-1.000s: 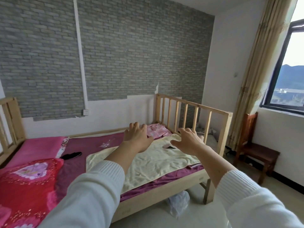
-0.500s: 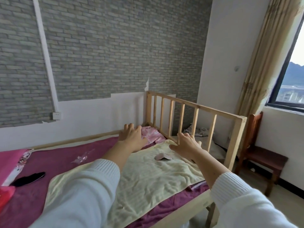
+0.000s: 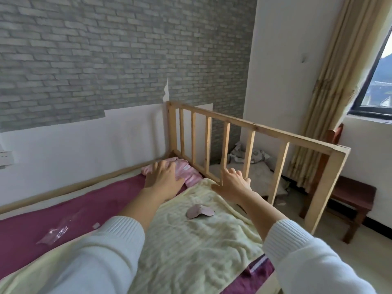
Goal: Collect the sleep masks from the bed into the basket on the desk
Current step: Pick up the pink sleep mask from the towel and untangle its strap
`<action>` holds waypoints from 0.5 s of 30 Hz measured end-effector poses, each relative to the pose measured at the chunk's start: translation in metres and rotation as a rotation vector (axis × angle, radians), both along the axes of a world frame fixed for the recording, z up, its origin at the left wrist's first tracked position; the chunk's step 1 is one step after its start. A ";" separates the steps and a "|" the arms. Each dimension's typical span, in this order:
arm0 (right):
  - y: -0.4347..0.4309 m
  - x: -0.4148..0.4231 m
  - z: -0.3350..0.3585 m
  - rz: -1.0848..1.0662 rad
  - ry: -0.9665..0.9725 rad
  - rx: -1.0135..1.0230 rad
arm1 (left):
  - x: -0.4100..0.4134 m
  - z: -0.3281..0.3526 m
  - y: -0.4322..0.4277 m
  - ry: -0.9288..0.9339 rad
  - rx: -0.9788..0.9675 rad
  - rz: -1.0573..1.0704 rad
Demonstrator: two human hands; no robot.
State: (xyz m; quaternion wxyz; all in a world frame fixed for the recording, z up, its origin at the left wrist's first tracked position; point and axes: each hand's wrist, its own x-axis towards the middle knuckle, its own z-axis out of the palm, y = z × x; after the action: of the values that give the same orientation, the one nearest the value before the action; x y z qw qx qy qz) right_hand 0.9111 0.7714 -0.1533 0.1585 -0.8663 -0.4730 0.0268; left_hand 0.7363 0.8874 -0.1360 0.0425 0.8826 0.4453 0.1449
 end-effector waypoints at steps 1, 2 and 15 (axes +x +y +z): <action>0.017 0.016 -0.010 0.001 0.009 -0.017 | 0.018 -0.011 0.017 0.008 -0.016 0.002; 0.034 0.033 -0.021 0.005 0.020 -0.035 | 0.036 -0.023 0.033 0.012 -0.039 0.004; 0.185 0.207 -0.224 0.073 0.222 -0.414 | 0.195 -0.239 0.163 0.154 -0.500 0.128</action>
State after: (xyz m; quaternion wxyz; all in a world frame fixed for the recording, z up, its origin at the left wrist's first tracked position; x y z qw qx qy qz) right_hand 1.1182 0.9562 -0.3772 0.0274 -0.8544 -0.4681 0.2239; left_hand 0.9312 1.0508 -0.3747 0.2158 0.8231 0.5241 -0.0346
